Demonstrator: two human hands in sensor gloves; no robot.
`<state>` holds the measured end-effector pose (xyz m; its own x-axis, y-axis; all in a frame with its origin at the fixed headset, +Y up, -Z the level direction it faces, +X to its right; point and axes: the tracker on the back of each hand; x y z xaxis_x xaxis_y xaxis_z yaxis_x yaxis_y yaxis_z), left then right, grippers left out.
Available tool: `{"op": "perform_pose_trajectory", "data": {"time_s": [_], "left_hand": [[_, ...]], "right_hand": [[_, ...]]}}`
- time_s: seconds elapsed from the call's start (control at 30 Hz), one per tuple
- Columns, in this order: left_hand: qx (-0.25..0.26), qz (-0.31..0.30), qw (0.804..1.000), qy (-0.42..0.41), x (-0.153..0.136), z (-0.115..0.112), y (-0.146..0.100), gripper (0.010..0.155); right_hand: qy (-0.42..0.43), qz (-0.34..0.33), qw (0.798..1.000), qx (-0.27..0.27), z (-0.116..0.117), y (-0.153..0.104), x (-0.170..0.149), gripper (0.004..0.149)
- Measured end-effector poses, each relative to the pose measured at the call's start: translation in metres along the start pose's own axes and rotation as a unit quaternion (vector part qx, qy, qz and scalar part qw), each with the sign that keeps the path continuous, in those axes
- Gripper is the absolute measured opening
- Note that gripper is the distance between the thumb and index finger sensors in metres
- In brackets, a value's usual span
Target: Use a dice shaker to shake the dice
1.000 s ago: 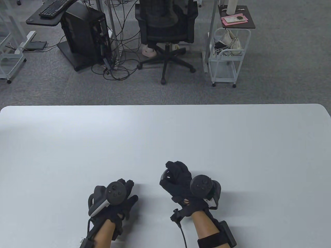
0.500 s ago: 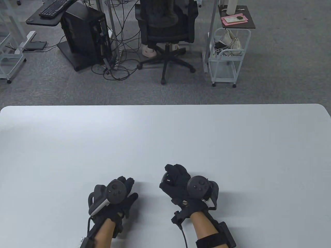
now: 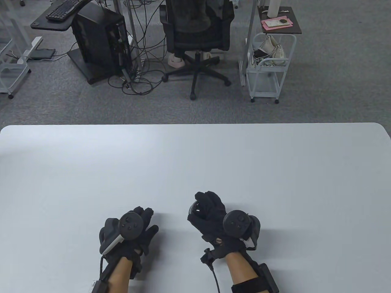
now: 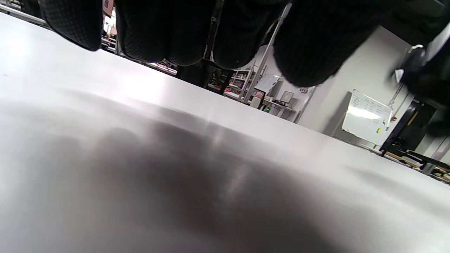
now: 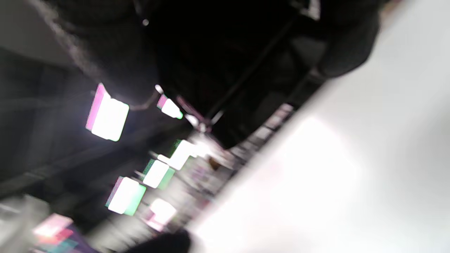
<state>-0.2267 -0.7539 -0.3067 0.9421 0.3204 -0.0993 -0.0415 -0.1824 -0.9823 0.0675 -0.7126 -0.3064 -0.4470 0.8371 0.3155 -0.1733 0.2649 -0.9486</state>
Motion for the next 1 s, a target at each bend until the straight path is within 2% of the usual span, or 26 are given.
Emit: {"op": "perform_pose_trajectory", "data": {"time_s": [0.03,0.1,0.13,0.2,0.27,0.3,0.43,0.57,0.8,1.0], "left_hand": [[0.002,-0.002,1.0,-0.001,0.002,0.0,0.0,0.066],[-0.001,-0.002,1.0,0.007,0.003,-0.001,0.0,0.066],[-0.002,0.0,1.0,0.012,0.003,-0.002,0.0,0.066],[-0.003,0.001,1.0,0.017,0.002,-0.003,0.0,0.066],[-0.002,0.001,1.0,0.016,0.001,-0.003,0.0,0.066],[-0.003,0.003,1.0,0.012,0.001,-0.002,0.0,0.066],[-0.005,0.005,1.0,0.014,0.0,-0.004,0.002,0.066],[-0.011,0.001,0.999,0.031,0.002,-0.007,0.001,0.066],[-0.005,0.007,1.0,0.014,-0.002,-0.005,0.002,0.066],[0.009,-0.025,1.0,-0.017,0.009,0.001,-0.003,0.066]], "right_hand": [[0.042,-0.062,0.997,-0.033,-0.009,-0.002,0.017,0.067],[0.074,-0.089,0.991,-0.064,-0.017,-0.004,0.033,0.068],[0.048,-0.073,0.995,-0.057,-0.015,-0.002,0.029,0.068],[-0.018,0.033,0.999,-0.025,-0.002,0.0,0.002,0.068],[-0.044,0.112,0.992,0.026,0.01,0.001,-0.03,0.067],[-0.045,0.131,0.99,0.04,0.012,0.002,-0.038,0.068],[-0.035,0.149,0.988,0.035,0.011,0.005,-0.046,0.068],[-0.041,0.146,0.988,0.036,0.01,0.004,-0.046,0.067],[-0.045,0.146,0.988,0.036,0.011,0.004,-0.045,0.068],[-0.039,0.141,0.989,0.035,0.011,0.004,-0.04,0.068]]}}
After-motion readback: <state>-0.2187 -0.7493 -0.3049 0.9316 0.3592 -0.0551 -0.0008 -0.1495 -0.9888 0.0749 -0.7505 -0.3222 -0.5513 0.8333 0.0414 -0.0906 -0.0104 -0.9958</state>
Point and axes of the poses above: the tracker on the back of each hand, its own x axis roughly to the thumb side, its own y axis roughly from the wrist to the fingertips, z = x × y, and after that the axes turned 14 degrees about z, right-handed
